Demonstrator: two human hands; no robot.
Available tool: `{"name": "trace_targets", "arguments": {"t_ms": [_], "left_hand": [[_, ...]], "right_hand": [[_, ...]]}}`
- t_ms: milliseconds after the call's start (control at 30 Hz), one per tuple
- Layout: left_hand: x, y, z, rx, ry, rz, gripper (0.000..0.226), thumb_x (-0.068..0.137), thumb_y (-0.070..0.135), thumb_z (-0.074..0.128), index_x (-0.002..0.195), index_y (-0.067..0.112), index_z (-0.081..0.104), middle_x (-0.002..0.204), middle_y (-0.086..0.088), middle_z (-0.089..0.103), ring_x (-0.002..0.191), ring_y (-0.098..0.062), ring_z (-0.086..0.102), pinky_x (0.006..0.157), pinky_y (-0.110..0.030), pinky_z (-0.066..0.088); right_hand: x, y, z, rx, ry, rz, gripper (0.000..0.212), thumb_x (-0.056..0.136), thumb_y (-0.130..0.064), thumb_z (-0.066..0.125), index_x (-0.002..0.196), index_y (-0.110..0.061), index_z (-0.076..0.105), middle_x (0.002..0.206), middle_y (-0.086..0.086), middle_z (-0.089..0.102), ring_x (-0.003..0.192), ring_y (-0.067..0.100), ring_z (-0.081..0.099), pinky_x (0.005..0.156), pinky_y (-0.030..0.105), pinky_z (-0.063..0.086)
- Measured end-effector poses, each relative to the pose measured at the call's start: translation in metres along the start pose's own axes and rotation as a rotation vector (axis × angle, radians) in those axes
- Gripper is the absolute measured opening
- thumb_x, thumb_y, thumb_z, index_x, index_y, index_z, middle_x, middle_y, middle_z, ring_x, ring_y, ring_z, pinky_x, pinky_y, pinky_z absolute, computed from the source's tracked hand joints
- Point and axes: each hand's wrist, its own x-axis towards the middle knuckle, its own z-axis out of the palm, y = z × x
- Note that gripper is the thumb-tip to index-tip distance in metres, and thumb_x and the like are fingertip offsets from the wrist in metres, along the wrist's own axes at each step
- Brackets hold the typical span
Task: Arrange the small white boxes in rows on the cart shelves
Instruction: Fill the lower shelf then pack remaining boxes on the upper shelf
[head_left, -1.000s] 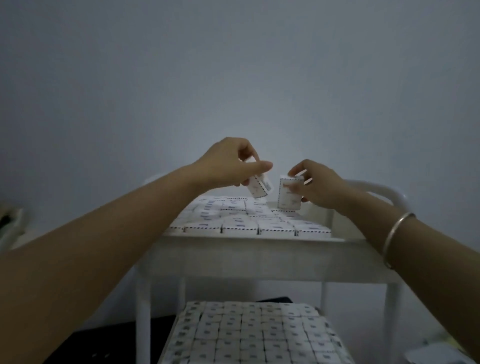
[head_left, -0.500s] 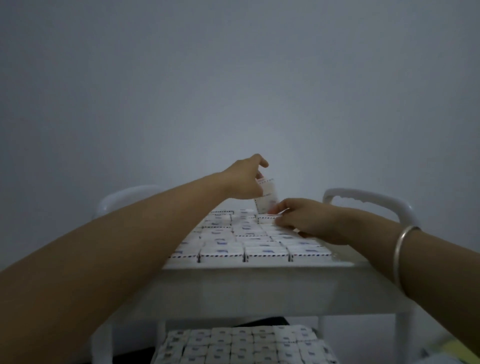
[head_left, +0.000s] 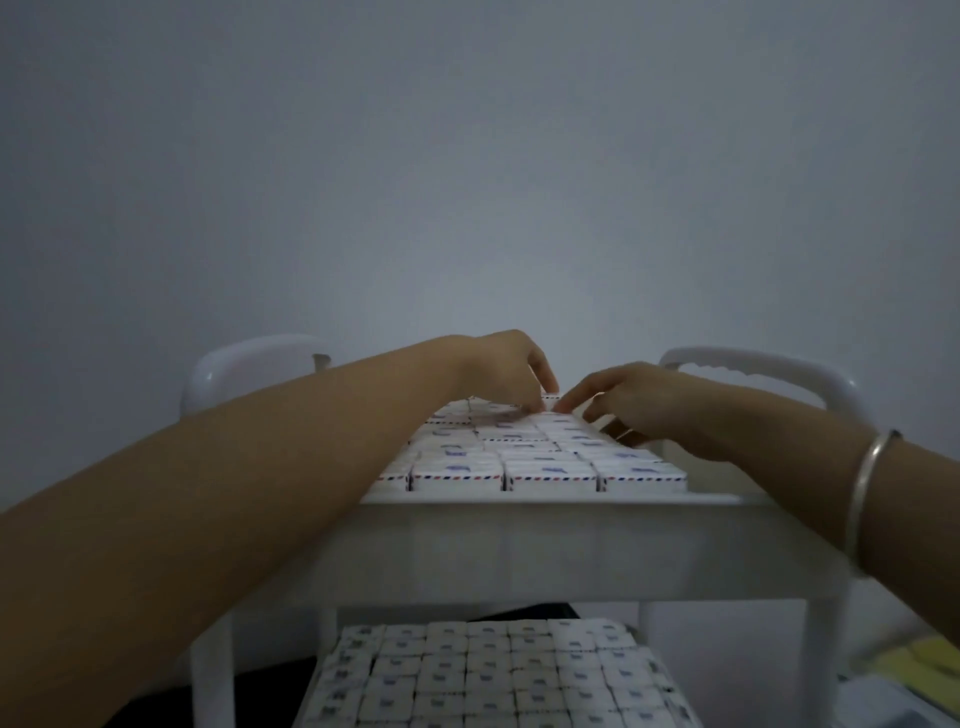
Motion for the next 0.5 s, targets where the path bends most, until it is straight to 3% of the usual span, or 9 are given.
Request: {"name": "trace_targets", "arguments": {"t_ms": [133,233,300,367,433,500], "left_hand": [[-0.005,0.0,0.0,0.02,-0.048,-0.015,0.034,0.09,0.006,0.052,0.115,0.019,0.071,0.109,0.011,0.064,0.114,-0.013,0.053,0.098,-0.024,0.036],[-0.014,-0.003,-0.003,0.031,-0.04,-0.026,0.047,0.089,-0.002,0.04,0.118,0.02,0.07,0.138,0.001,0.055,0.13,-0.018,0.046,0.101,-0.024,0.031],[-0.024,-0.002,-0.007,0.017,0.015,-0.032,0.051,0.089,-0.004,0.038,0.124,0.02,0.066,0.145,-0.002,0.048,0.135,-0.019,0.041,0.102,-0.024,0.028],[-0.037,0.003,-0.012,-0.051,0.127,-0.005,0.051,0.089,-0.005,0.039,0.124,0.02,0.066,0.139,-0.002,0.054,0.132,-0.018,0.046,0.103,-0.023,0.031],[-0.055,0.006,-0.02,-0.109,0.256,0.047,0.049,0.087,-0.006,0.039,0.114,0.02,0.071,0.119,0.002,0.068,0.115,-0.012,0.058,0.101,-0.025,0.042],[-0.083,0.006,-0.027,-0.143,0.323,0.091,0.045,0.085,-0.006,0.041,0.1,0.022,0.074,0.098,0.007,0.073,0.092,-0.006,0.065,0.084,-0.025,0.052]], "right_hand": [[-0.002,0.0,0.0,0.027,0.057,-0.025,0.034,0.096,0.0,0.03,0.104,-0.015,0.06,0.099,0.005,0.066,0.075,0.017,0.063,0.059,0.021,0.051],[-0.006,-0.002,0.001,-0.018,0.094,-0.064,0.032,0.094,0.003,0.03,0.099,-0.015,0.057,0.097,0.004,0.064,0.072,0.016,0.063,0.069,0.027,0.054],[-0.012,-0.004,0.001,-0.019,0.143,-0.126,0.034,0.091,0.006,0.032,0.092,-0.017,0.056,0.098,0.005,0.063,0.073,0.017,0.064,0.075,0.031,0.054],[-0.022,-0.008,0.001,-0.015,0.221,-0.227,0.036,0.09,0.006,0.034,0.088,-0.022,0.058,0.1,0.003,0.065,0.077,0.017,0.067,0.077,0.032,0.054],[-0.037,-0.016,0.003,-0.061,0.302,-0.359,0.034,0.091,0.0,0.041,0.087,-0.029,0.059,0.097,-0.005,0.068,0.079,0.012,0.068,0.077,0.03,0.054],[-0.056,-0.028,0.008,-0.137,0.374,-0.493,0.032,0.092,-0.007,0.047,0.084,-0.036,0.059,0.088,-0.014,0.068,0.079,0.006,0.066,0.073,0.026,0.053]]}}
